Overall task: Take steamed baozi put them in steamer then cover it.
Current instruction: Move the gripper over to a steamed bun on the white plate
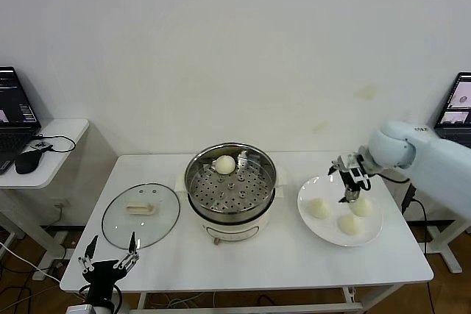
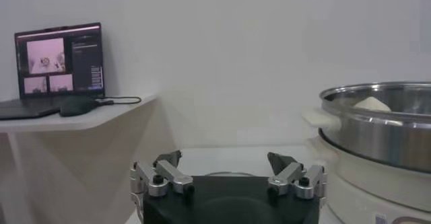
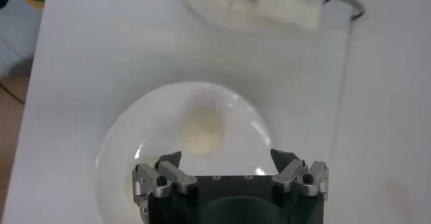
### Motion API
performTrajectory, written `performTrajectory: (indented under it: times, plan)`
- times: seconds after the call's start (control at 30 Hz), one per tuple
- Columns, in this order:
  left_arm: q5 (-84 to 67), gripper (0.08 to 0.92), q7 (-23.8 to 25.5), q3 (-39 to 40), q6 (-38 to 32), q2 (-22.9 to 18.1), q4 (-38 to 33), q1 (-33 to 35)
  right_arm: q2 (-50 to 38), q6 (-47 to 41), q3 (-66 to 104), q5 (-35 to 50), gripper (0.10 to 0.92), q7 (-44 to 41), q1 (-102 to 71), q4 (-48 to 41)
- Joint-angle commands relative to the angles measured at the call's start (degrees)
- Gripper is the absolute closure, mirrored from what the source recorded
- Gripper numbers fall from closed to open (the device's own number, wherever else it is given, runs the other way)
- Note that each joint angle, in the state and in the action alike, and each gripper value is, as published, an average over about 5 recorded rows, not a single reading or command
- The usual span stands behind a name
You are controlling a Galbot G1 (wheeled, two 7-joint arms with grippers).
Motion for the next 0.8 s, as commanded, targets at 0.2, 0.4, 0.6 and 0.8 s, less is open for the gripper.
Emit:
performTrajectory:
  times: [0.2,0.4,0.6,0.8]
  plan:
    - [0.1,0.177,0.2,-0.5,0.0,0.0,0.2,0.4,7.8,4.7,11.9,-9.0,0.203,-2.4,-16.5,-12.2]
    - [0.3,0.177,0.2,-0.7,-0.2,0.0,0.5,0.7,12.1,5.6,14.1,-10.8,0.202,-1.6,-17.8,-16.9]
    - [0.6,0.177,0.3,-0.8,-0.4,0.1,1.0,0.6,14.9,6.1,16.0,-12.2,0.203,-0.9,-18.4,-20.8]
    - [0.6,0.177,0.3,-0.9,-0.4,0.1,1.5,0.2,16.5,6.7,16.7,-13.0,0.203,-0.4,-17.9,-23.8]
